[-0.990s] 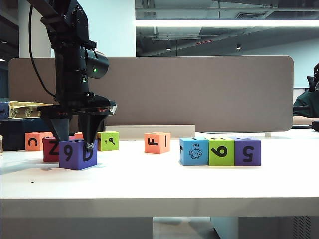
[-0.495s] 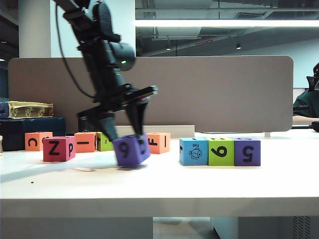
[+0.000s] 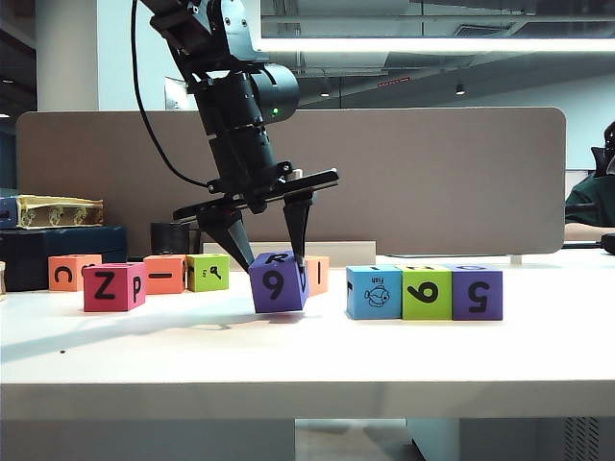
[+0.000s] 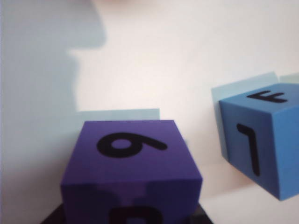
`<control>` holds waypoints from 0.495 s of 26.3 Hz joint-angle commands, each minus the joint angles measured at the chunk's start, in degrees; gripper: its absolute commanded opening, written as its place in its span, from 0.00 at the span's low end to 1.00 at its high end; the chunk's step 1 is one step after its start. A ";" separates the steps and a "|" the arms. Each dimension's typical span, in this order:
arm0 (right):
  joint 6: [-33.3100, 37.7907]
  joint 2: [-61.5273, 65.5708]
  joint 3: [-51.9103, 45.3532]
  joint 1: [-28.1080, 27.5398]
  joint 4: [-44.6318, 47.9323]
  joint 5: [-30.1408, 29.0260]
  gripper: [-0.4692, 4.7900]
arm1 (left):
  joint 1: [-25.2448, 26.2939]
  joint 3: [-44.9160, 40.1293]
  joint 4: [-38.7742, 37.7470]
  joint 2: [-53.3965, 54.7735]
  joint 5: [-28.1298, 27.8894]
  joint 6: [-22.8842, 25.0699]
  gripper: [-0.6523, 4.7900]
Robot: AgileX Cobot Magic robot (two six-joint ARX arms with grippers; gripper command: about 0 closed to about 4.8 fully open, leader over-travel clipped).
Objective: Select the appropriate blocks from the scattered letter blocks on the table and arrange them in a row to spell out "TURING".
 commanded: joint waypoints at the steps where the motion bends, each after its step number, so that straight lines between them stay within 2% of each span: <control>1: 0.02 -0.59 0.17 0.04 0.50 -0.15 0.09 | -0.61 0.17 0.74 -0.35 -1.01 -3.21 0.56; 8: 0.02 -0.59 0.17 0.04 0.50 -0.15 0.09 | -1.03 0.17 0.63 -0.35 -0.96 -4.81 0.57; 9: 0.02 -0.59 0.17 0.04 0.48 -0.15 0.09 | -1.03 0.15 0.81 -0.33 -0.96 -4.81 0.59; 11: 0.02 -0.59 0.17 0.04 0.50 -0.15 0.09 | -1.05 0.15 0.74 -0.33 -0.90 -6.16 0.72; 13: 0.02 -0.59 0.17 0.04 0.50 -0.15 0.09 | -1.20 0.15 0.33 -0.33 -0.72 -6.29 0.75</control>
